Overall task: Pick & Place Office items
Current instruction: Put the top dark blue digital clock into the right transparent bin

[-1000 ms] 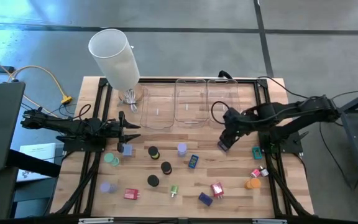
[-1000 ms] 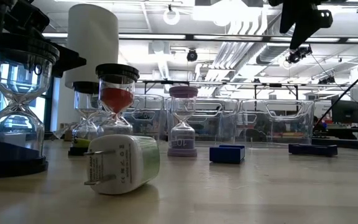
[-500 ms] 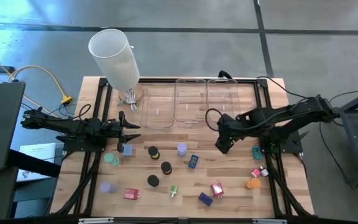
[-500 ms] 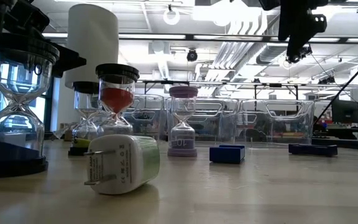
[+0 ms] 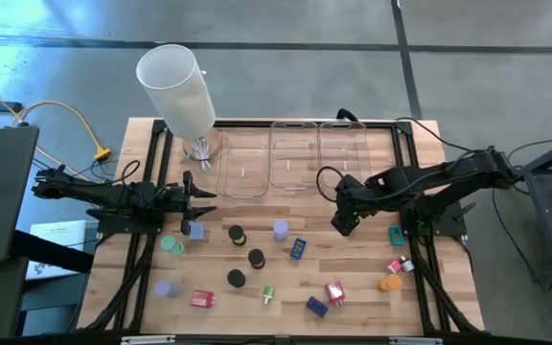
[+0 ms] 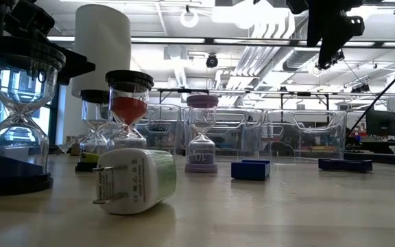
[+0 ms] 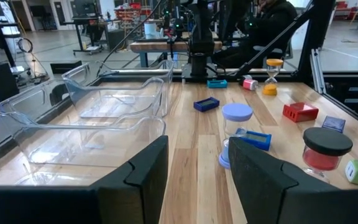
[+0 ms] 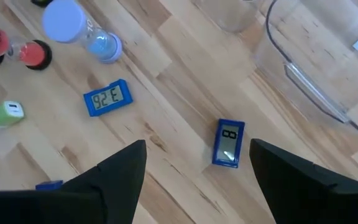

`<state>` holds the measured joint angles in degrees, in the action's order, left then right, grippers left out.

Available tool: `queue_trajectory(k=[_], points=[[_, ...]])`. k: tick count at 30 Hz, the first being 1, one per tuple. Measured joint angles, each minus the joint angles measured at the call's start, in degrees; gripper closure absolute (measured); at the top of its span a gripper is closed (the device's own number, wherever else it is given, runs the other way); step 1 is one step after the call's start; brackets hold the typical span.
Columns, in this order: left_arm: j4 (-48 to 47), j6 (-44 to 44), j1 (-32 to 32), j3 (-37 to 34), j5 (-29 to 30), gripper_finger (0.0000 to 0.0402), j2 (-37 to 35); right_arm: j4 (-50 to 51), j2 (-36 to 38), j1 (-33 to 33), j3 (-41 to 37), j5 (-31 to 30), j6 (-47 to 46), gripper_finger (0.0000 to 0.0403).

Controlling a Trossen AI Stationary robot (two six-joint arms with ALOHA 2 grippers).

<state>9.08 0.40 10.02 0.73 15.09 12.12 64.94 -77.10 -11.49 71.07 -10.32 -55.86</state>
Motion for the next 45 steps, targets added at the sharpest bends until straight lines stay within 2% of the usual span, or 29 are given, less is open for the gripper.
queue_trajectory(k=[5,18,36,45], points=[[0.0,0.0,0.0,0.0,0.0,0.0239,0.0,2.6,-0.1,-0.2,0.0,-0.2,-2.2,0.0127],[0.0,0.0,0.0,0.0,0.0,0.0239,0.0,3.0,-0.3,-7.0,0.0,-3.5,-11.5,0.0127],[0.0,0.0,0.0,0.0,-0.1,0.0239,0.0,7.3,-0.3,-11.2,0.0,-4.2,-16.2,0.0127],[0.0,0.0,0.0,0.0,-0.1,0.0239,0.0,5.6,-0.3,-12.9,-5.8,-4.3,-24.2,0.0127]])
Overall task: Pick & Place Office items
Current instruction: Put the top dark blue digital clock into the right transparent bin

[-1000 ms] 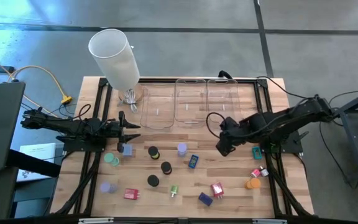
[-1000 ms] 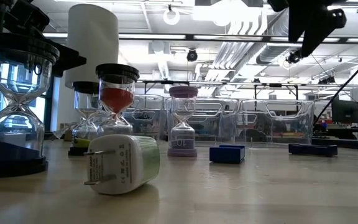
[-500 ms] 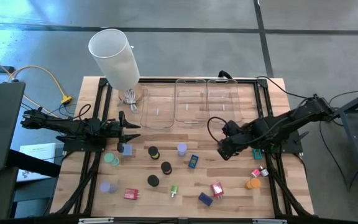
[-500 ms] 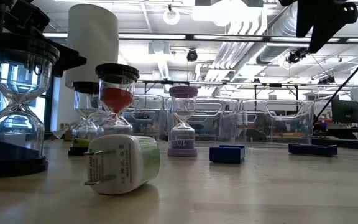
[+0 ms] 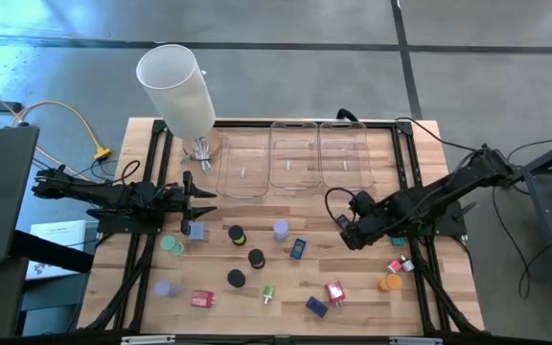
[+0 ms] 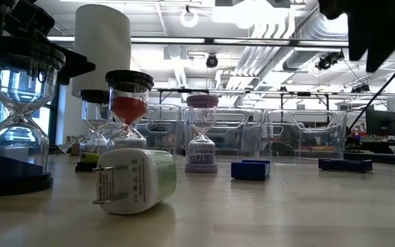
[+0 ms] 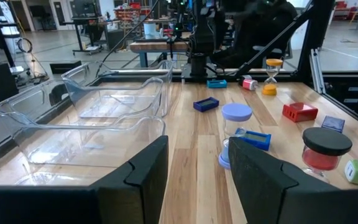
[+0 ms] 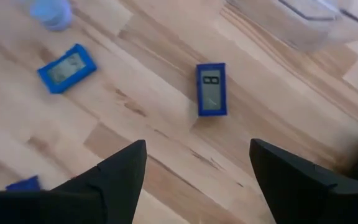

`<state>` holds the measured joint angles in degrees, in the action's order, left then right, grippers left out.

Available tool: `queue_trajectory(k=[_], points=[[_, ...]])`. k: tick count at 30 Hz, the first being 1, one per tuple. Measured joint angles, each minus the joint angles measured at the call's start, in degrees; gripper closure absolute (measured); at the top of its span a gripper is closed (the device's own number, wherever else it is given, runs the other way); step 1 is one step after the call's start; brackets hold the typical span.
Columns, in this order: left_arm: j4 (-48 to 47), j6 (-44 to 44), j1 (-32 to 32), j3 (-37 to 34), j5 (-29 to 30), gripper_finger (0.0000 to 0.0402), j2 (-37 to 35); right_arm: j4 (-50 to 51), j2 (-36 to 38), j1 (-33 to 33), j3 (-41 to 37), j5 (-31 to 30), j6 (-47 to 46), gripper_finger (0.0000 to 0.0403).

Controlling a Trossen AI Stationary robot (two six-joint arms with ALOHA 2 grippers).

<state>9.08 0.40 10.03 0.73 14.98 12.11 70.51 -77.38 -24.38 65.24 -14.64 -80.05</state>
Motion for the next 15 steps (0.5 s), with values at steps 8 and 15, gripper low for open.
queue_trajectory(k=[8,15], points=[[0.0,0.0,0.0,0.0,0.0,0.0239,0.0,-6.6,0.0,1.5,-7.1,1.8,-1.4,0.0127],[0.0,0.0,0.0,0.0,0.0,0.0239,0.0,-13.1,0.0,2.8,-15.1,0.9,-0.9,0.0127]])
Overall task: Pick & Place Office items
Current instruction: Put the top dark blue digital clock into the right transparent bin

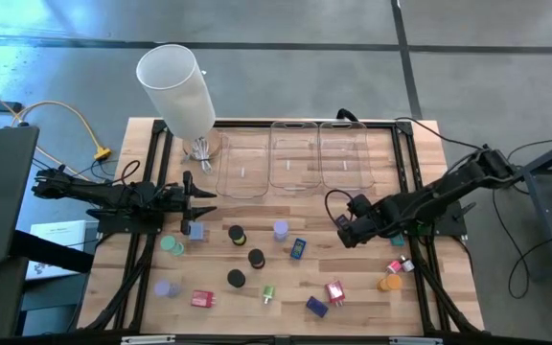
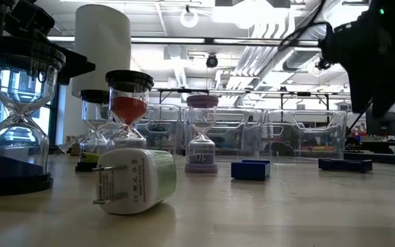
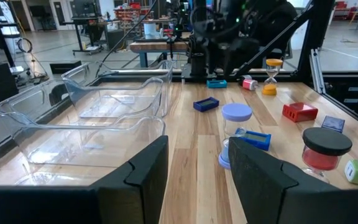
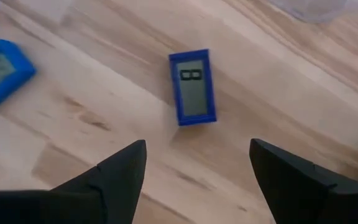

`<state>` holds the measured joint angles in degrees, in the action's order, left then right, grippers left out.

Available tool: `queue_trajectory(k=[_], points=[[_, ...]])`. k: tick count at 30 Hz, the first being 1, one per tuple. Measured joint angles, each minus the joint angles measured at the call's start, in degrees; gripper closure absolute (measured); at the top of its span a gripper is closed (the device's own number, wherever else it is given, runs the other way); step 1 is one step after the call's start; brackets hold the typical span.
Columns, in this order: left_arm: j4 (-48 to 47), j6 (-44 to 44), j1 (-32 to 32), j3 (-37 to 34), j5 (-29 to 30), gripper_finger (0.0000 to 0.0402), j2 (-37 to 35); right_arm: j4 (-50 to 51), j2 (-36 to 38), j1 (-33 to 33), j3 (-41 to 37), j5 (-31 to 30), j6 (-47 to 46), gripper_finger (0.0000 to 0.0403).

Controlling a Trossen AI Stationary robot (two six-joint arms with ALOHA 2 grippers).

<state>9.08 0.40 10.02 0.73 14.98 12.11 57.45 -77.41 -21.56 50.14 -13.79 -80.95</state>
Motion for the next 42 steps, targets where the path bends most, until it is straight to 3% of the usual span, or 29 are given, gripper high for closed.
queue_trajectory(k=[6,13,27,42], points=[[0.0,0.0,0.0,0.0,0.0,0.0239,0.0,-3.3,0.0,1.2,-5.8,-2.1,1.1,0.0127],[0.0,0.0,0.0,0.0,0.0,0.0239,0.0,-15.4,0.0,1.3,-10.9,-2.6,7.2,0.0128],[0.0,0.0,0.0,0.0,0.0,0.0239,0.0,-22.2,0.0,1.3,-12.9,-7.3,16.7,0.0128],[0.0,0.0,0.0,0.0,0.0,0.0239,0.0,-24.4,-12.4,1.3,-12.4,-5.6,19.5,0.0128]])
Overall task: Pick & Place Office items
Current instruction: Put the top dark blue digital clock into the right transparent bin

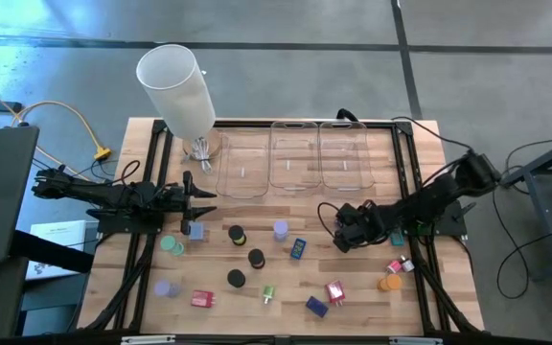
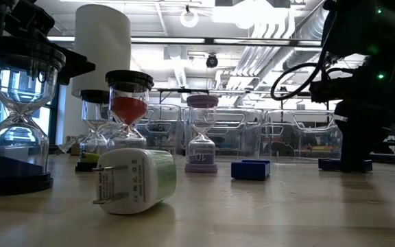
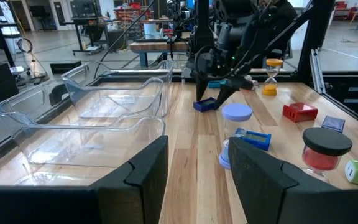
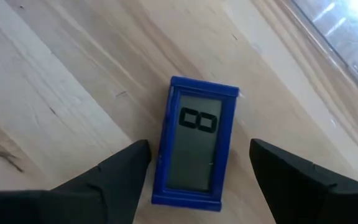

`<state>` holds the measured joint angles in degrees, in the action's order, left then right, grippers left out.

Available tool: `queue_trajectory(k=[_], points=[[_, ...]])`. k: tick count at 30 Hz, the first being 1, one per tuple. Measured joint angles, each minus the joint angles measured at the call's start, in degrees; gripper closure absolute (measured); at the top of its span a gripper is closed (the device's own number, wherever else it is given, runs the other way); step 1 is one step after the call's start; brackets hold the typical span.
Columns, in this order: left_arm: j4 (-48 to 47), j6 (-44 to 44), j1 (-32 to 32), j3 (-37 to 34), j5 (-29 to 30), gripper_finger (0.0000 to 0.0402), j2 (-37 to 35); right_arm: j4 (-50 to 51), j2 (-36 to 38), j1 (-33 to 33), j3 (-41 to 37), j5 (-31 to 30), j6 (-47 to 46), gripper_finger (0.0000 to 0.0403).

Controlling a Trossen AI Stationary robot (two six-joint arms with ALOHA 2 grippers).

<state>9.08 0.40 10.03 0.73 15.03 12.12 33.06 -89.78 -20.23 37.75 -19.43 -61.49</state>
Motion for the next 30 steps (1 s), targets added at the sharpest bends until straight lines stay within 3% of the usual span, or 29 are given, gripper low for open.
queue_trajectory(k=[8,17,30], points=[[0.1,0.0,0.0,0.0,0.0,0.0239,0.0,-0.4,0.3,0.2,-0.1,1.7,-0.4,0.0141],[0.1,0.0,0.0,0.0,0.0,0.0239,0.0,-1.5,0.3,0.2,-0.2,2.7,-0.4,0.0266],[0.0,0.0,0.0,0.0,0.0,0.0239,0.0,2.3,-0.2,0.0,3.9,3.9,-2.2,0.0266]])
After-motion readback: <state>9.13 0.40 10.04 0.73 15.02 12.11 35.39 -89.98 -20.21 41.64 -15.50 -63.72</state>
